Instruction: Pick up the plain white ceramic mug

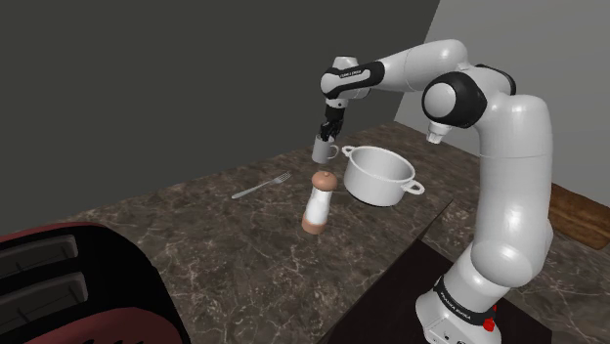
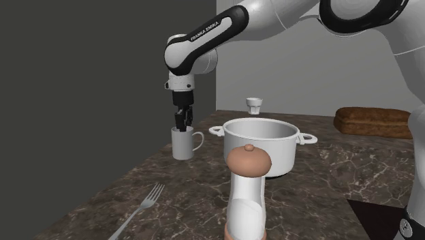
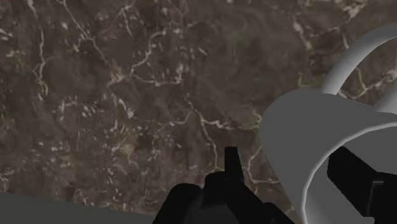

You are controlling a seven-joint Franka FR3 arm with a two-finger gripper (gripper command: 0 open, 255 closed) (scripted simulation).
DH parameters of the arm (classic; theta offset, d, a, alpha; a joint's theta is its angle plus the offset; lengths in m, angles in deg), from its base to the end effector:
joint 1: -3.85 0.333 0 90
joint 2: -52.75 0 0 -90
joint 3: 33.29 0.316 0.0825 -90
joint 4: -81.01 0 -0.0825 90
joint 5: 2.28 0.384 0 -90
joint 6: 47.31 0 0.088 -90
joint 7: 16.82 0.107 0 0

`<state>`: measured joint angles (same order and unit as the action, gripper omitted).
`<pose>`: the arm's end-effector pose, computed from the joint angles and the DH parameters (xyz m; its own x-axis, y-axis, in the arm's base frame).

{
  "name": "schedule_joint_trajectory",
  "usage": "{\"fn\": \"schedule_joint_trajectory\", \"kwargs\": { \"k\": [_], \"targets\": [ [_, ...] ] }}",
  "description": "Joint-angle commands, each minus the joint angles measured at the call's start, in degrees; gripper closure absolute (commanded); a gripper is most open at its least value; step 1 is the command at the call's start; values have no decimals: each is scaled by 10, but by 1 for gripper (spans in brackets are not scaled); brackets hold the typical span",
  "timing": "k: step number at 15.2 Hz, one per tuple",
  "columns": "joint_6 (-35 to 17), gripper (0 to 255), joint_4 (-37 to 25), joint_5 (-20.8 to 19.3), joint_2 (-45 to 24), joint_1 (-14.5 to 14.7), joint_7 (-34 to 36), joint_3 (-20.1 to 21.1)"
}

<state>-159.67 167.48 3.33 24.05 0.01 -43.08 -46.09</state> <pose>0.6682 -0.1688 0.3773 0.9874 0.1529 -0.0400 0.1530 -0.9882 -0.0002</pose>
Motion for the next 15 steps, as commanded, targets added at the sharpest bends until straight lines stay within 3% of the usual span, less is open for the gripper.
{"fn": "schedule_joint_trajectory", "kwargs": {
  "k": [1, 9, 15],
  "targets": [
    [-1, 255, 0, 0, -1, 0, 0, 0],
    [-2, 255, 1, 0, 0, 0, 0, 0],
    [38, 255, -27, -3, 12, 0, 2, -2]
  ]
}}
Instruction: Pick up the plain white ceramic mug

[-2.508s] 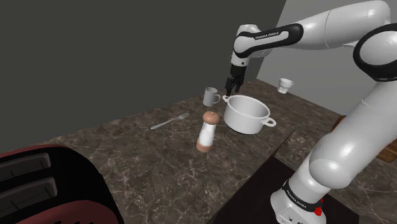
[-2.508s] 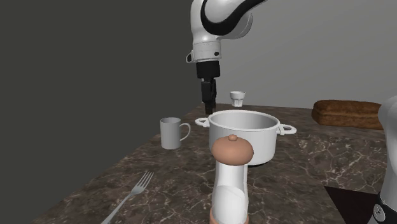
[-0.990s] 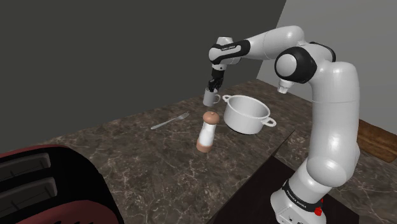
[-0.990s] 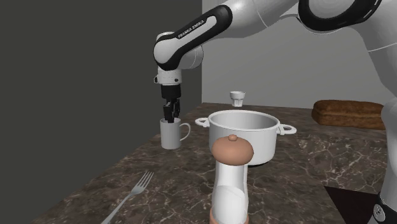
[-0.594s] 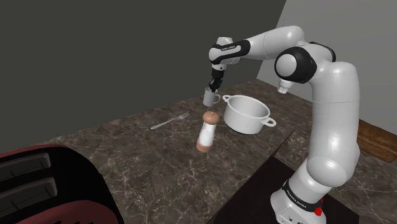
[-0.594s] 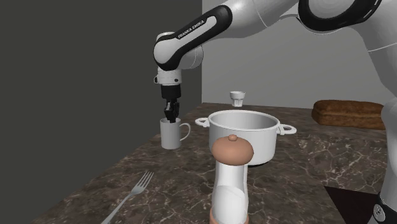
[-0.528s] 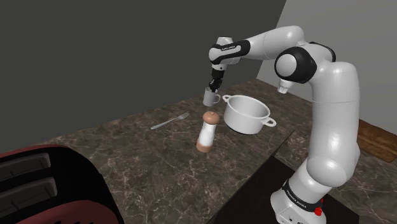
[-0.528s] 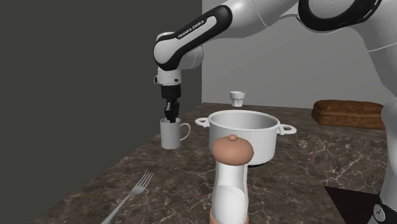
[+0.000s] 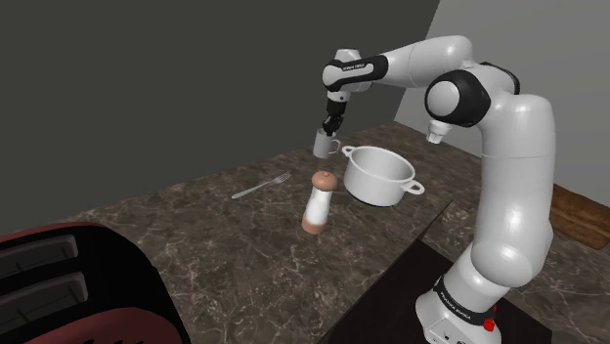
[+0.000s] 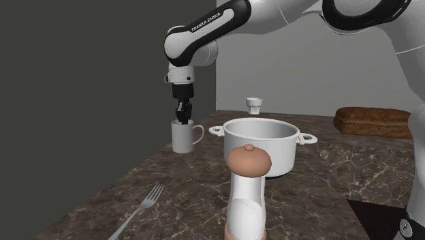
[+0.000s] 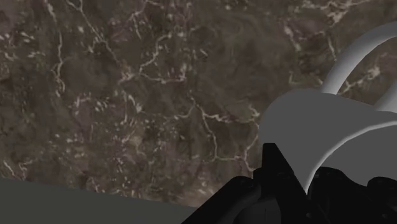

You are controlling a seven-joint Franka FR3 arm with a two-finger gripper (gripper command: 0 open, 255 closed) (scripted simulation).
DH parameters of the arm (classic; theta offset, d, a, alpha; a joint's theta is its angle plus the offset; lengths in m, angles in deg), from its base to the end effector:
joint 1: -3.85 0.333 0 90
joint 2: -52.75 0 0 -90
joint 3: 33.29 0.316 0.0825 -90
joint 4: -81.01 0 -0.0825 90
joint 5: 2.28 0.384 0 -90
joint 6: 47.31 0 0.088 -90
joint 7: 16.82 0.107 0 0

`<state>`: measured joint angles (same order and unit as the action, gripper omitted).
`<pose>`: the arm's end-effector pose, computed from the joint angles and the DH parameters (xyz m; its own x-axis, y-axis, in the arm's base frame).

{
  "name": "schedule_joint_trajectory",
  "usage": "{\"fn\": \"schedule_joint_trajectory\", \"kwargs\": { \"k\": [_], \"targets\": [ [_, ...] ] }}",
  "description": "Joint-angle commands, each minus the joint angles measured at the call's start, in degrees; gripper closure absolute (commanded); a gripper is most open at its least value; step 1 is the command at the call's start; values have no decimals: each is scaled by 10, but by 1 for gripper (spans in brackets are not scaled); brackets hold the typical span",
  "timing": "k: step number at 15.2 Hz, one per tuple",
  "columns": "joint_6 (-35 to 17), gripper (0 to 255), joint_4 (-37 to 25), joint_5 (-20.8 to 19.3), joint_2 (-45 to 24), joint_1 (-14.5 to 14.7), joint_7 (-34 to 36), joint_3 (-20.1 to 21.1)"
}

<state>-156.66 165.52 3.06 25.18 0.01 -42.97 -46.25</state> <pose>0.6675 -0.1690 0.4024 0.9874 0.1530 -0.0391 0.1531 -0.9882 0.0000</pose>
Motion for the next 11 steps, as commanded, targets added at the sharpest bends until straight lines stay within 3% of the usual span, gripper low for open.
{"fn": "schedule_joint_trajectory", "kwargs": {
  "k": [1, 11],
  "targets": [
    [15, 255, -13, -1, 2, 0, 1, 0],
    [74, 255, -63, -3, 11, -2, 3, -2]
  ]
}}
